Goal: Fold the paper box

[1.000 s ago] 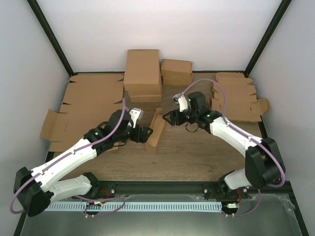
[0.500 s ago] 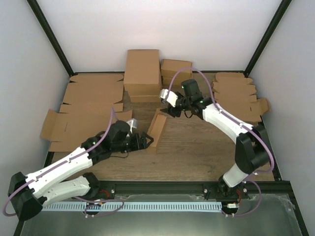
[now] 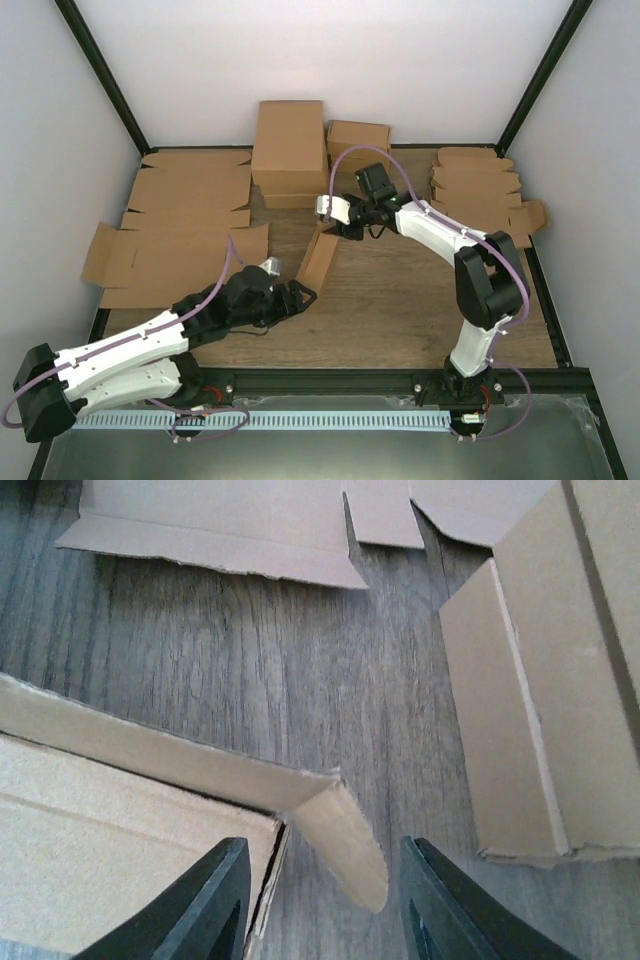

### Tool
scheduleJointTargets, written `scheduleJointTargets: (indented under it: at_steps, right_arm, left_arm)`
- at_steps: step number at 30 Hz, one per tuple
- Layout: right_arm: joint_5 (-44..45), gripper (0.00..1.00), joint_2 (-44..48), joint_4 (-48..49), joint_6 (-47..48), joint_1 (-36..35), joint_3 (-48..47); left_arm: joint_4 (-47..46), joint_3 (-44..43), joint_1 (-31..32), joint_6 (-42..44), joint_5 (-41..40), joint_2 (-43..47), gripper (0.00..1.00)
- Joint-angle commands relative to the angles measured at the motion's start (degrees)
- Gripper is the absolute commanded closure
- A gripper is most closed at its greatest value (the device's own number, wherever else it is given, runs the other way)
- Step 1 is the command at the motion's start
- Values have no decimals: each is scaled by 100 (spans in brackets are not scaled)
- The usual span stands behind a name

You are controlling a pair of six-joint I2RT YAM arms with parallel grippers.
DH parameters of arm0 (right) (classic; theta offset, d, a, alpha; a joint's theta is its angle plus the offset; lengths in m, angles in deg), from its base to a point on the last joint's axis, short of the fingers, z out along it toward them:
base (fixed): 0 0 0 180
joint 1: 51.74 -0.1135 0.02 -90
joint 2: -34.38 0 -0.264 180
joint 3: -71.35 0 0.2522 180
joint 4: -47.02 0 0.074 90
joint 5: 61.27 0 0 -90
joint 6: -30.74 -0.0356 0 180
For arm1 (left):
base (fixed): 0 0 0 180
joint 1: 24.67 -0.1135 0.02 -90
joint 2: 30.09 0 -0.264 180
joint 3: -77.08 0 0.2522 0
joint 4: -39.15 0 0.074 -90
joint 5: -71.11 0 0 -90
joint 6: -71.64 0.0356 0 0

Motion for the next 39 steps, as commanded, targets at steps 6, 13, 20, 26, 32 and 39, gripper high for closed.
scheduleJointTargets:
  at_steps: [6,13,20,26,32,39]
  right_arm:
    - [-253,53,-169,45,505,35,-472]
    - [-412,75,-335,-474,698,35,-715]
    - [-523,98,-258,-683,444,34,-875]
    - [111,99,-40,-940,-468,32,-832]
    - [522,99,357,-1087,-1605,38,-355]
    - [912,98,1253,-358,-3312,43,772]
  left_arm:
    - [-599,195,20,-155,-413,-156,23]
    - [-699,196,20,-165,-361,-215,23]
    - [-593,119,5,-77,-355,-288,24]
    - [-460,99,-152,85,-364,-178,24]
    - [-589,34,-544,393,7,-325,23]
    - [-316,-409,-937,992,260,-576,22]
